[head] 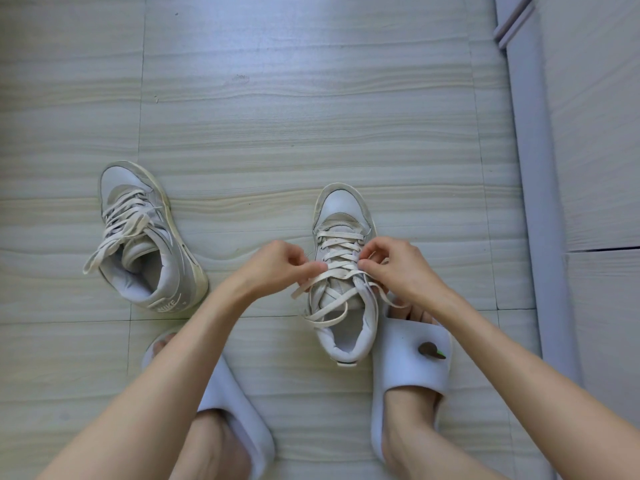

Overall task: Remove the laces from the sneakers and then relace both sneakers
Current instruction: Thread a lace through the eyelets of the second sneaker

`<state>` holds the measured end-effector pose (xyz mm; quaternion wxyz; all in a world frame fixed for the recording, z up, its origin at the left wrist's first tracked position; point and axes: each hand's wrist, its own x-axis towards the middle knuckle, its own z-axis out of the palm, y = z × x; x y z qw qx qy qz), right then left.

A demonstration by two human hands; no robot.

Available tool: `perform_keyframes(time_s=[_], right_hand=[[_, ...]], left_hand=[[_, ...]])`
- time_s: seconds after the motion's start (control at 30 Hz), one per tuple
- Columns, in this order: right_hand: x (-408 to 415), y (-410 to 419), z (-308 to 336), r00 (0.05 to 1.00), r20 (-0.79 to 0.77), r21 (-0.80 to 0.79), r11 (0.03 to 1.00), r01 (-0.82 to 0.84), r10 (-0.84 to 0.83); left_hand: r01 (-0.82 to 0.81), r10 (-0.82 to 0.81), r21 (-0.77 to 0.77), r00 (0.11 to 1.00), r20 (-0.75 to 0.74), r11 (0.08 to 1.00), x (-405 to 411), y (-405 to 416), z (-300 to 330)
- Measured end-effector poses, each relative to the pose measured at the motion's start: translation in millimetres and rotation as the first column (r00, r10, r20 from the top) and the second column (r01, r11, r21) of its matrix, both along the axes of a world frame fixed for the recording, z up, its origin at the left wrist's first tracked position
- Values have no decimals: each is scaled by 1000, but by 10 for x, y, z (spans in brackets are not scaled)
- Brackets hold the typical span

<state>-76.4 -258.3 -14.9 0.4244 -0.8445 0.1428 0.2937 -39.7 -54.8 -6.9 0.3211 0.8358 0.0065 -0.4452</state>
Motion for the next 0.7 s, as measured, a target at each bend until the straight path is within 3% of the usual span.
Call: perform_keyframes(time_s=[0.13,0.3,0.5,0.7], right_hand=[[10,11,-12,1000,0,33,999,17,-17],[30,11,33,995,-97,69,998,-14,20],[-25,143,68,984,-43,-46,984,-174,172],[-16,136,76,962,-37,-64,960,-272,270]], left_hand=[[-45,47,-13,989,139,999,-48,-190,-20],[-80,70,43,976,206,996,-109,-297,-5],[183,-193,75,969,157,980,-42,-309,49],[410,-407,66,848,340,910,-6,-431,104]])
